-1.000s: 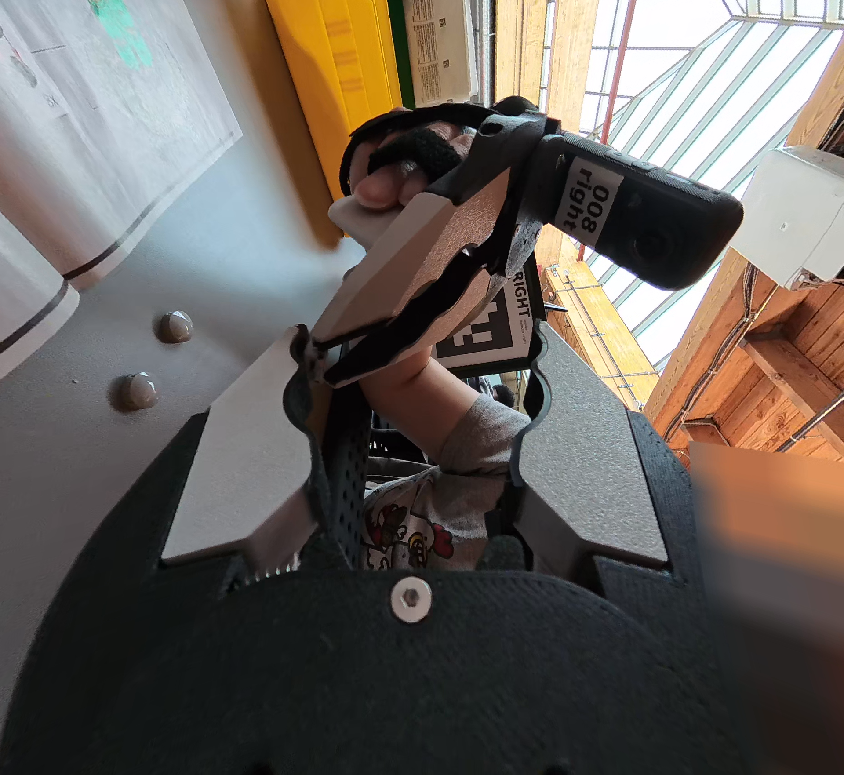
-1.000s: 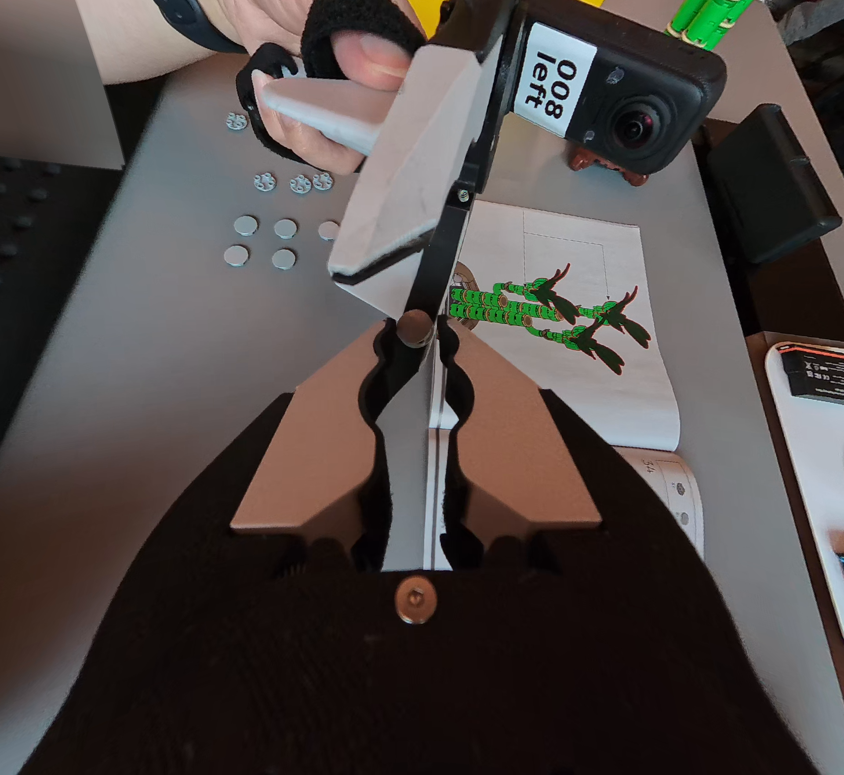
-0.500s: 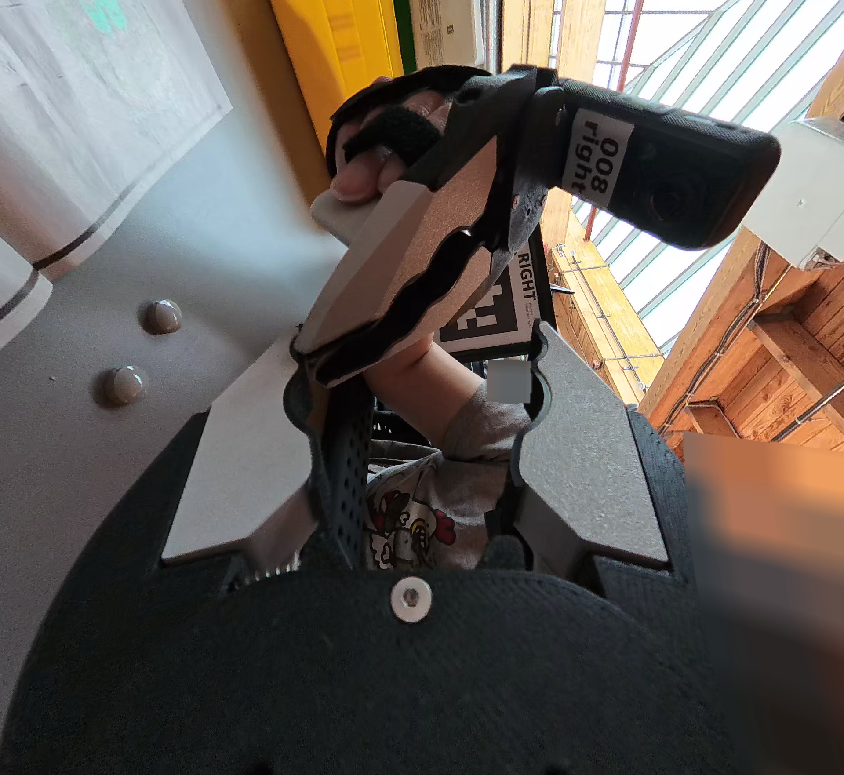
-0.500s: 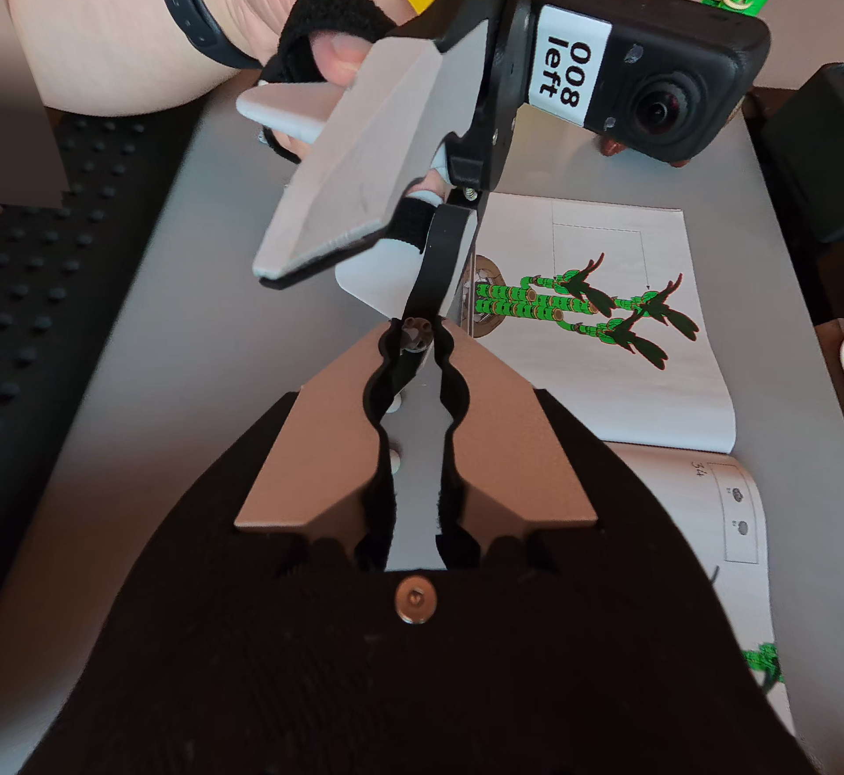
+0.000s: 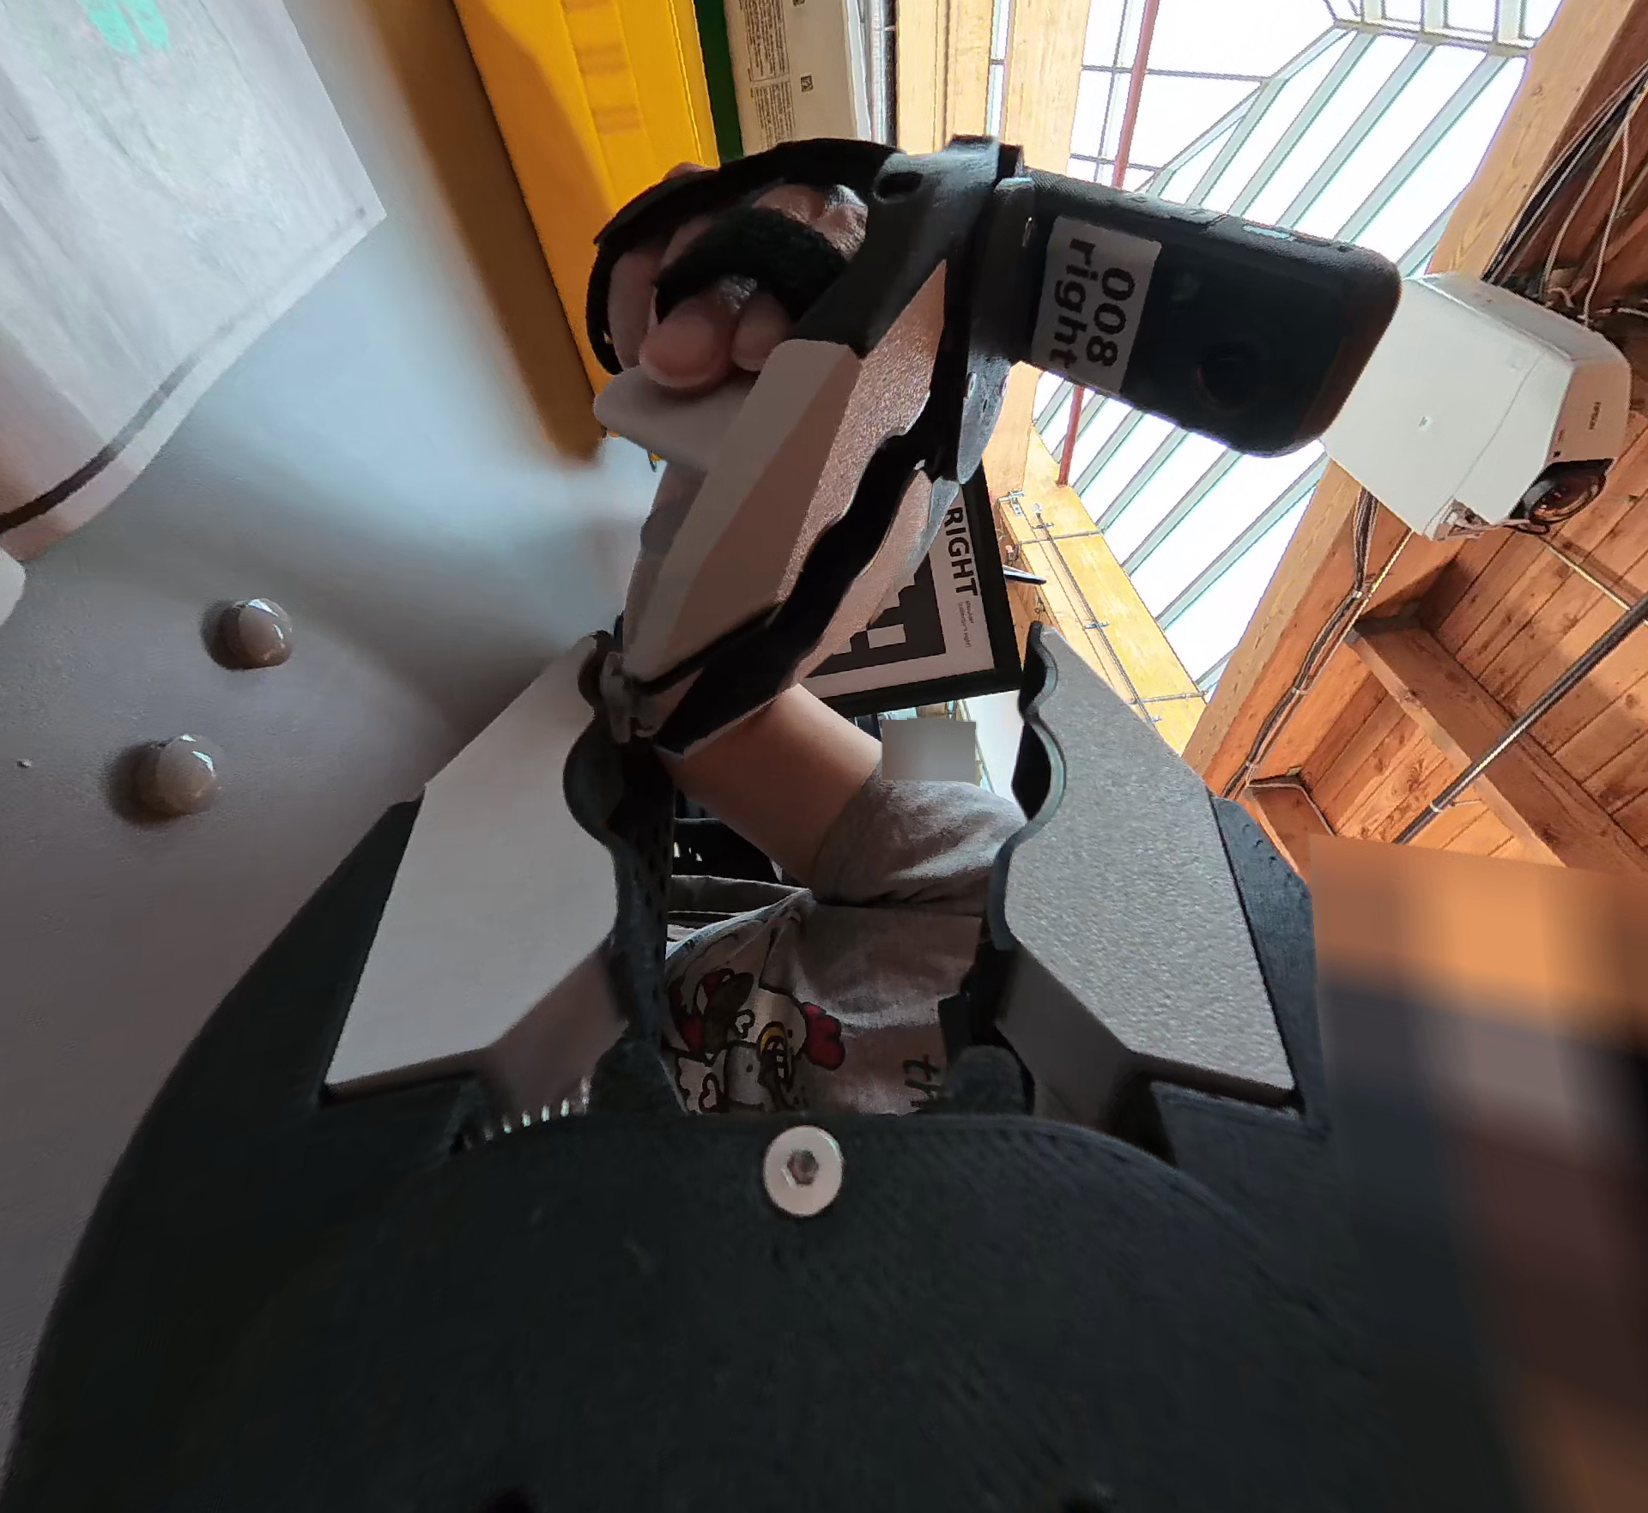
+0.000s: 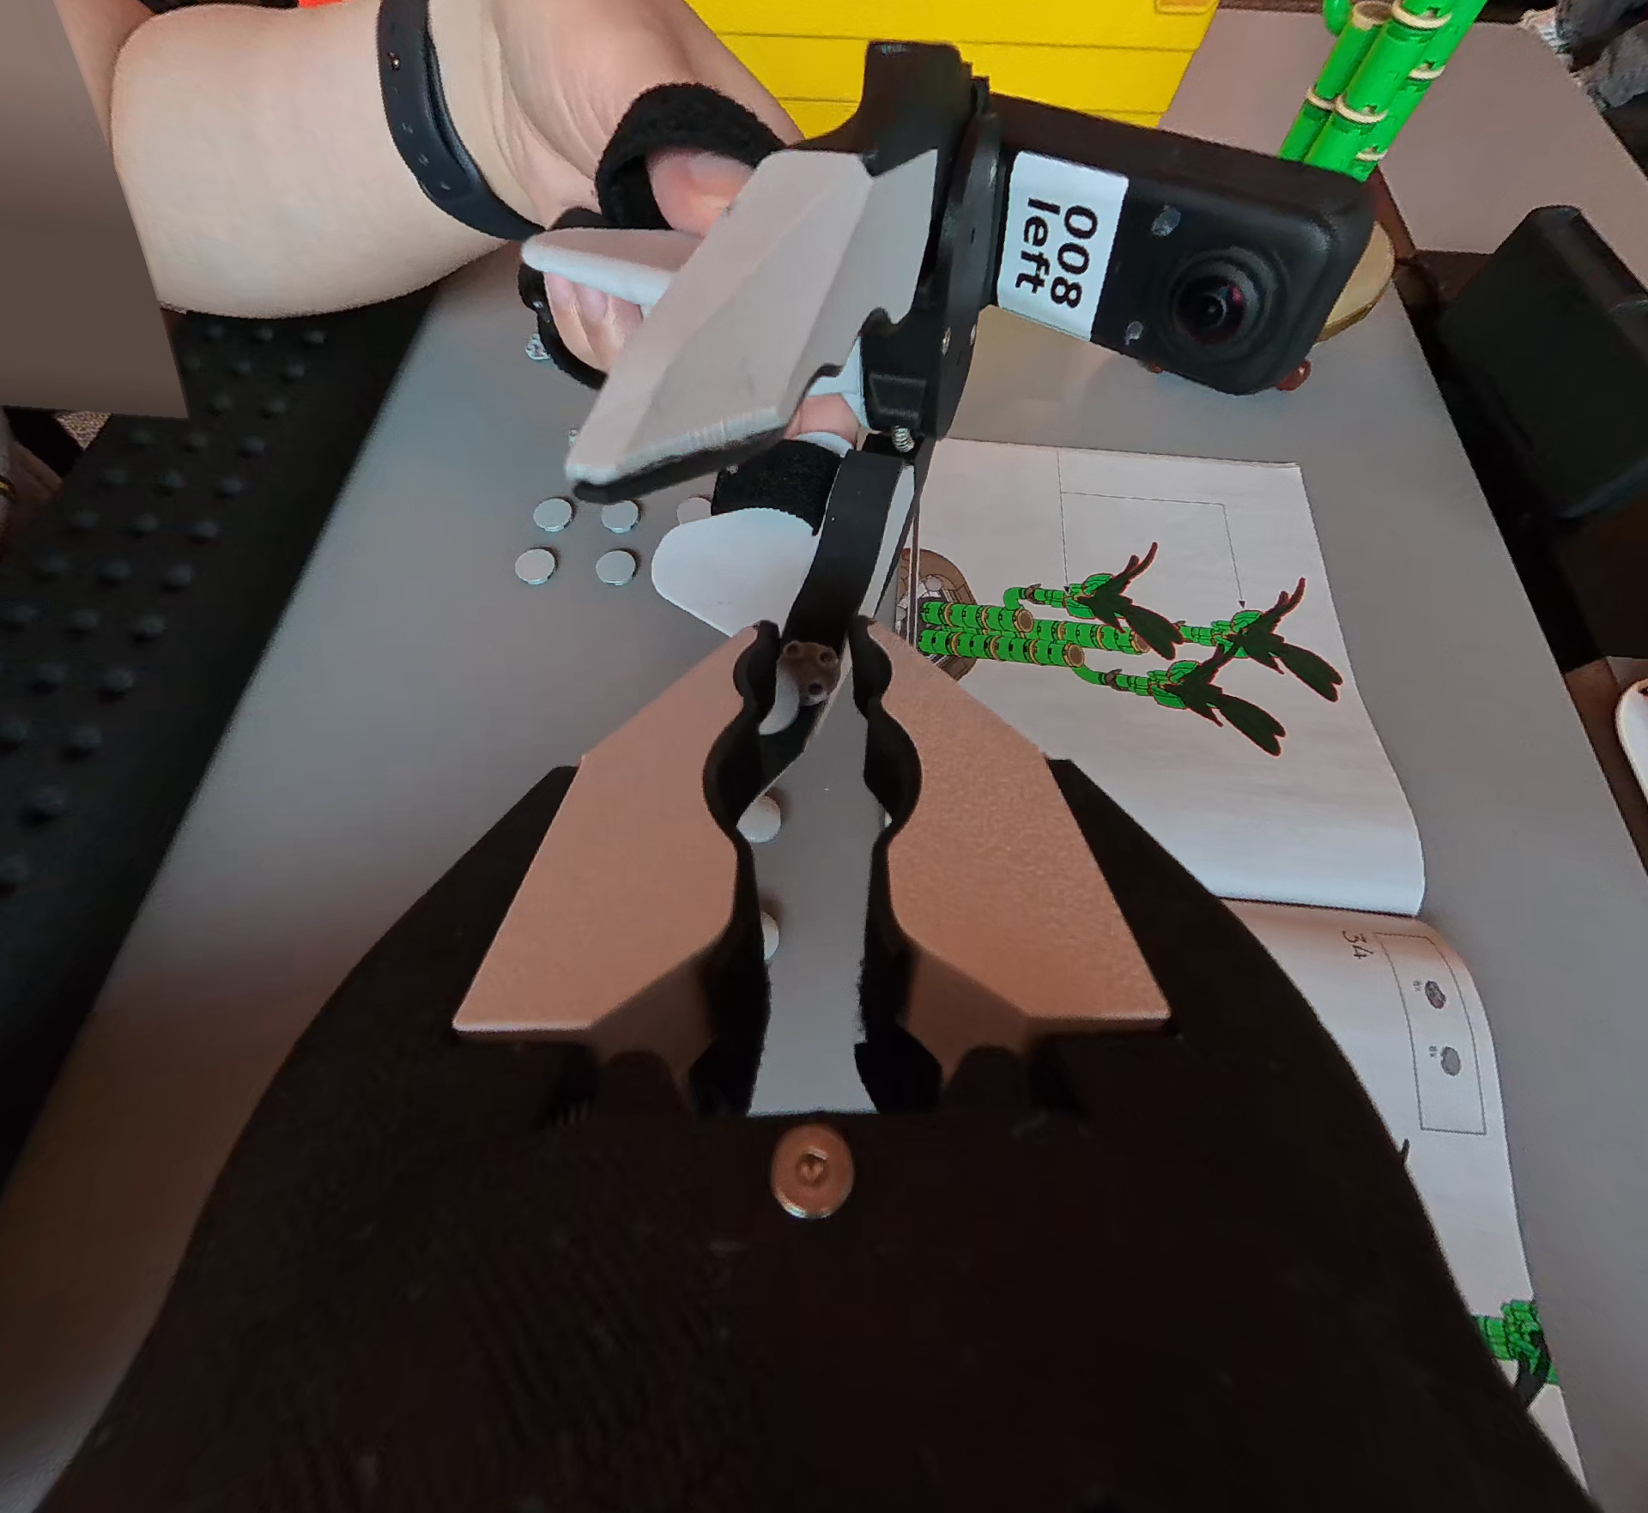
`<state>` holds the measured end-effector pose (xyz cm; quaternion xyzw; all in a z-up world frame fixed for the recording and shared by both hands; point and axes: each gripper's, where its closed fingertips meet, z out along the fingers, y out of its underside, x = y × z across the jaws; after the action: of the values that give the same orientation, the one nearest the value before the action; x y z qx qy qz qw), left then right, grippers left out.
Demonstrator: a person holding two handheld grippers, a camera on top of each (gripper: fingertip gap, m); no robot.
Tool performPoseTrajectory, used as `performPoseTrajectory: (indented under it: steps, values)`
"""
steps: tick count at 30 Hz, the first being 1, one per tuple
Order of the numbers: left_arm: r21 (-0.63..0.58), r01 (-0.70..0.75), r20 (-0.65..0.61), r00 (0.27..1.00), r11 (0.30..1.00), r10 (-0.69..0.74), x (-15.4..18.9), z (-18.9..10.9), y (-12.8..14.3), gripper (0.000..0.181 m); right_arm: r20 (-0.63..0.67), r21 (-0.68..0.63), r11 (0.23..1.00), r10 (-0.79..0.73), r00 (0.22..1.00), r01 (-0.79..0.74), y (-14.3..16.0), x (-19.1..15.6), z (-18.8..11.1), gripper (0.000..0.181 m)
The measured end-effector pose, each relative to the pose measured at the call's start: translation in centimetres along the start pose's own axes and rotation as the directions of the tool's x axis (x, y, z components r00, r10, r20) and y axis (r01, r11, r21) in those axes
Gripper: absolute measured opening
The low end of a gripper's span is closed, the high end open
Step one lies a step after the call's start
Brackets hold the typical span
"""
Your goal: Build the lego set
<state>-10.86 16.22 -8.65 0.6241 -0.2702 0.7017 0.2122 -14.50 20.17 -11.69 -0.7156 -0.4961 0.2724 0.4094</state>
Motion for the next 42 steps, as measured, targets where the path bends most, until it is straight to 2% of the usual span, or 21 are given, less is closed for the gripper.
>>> performPoseTrajectory:
  steps: [8,22,29,42]
  values:
    - [0.049,0.029,-0.022,0.999,0.998,-0.028,-0.4,-0.8,-0.9,0.089,-0.058,0.012,0.999,-0.032,0.998,0.033,-0.3,0.8,-0.5,0.018]
    - [0.111,0.025,-0.019,1.0,0.993,-0.023,-0.3,-2.0,-1.9,0.089,-0.149,-0.15,0.973,-0.199,0.969,0.176,0.8,1.0,0.4,0.022]
    - [0.113,0.021,-0.021,1.0,0.993,-0.019,-0.2,-2.1,-2.0,0.09,-0.145,-0.147,0.973,-0.2,0.969,0.179,0.8,0.9,0.4,0.015]
    - [0.092,0.006,0.017,1.0,0.996,-0.007,-0.6,-1.7,-1.6,0.09,-0.17,-0.126,0.98,-0.177,0.969,0.157,-0.2,1.2,0.1,0.015]
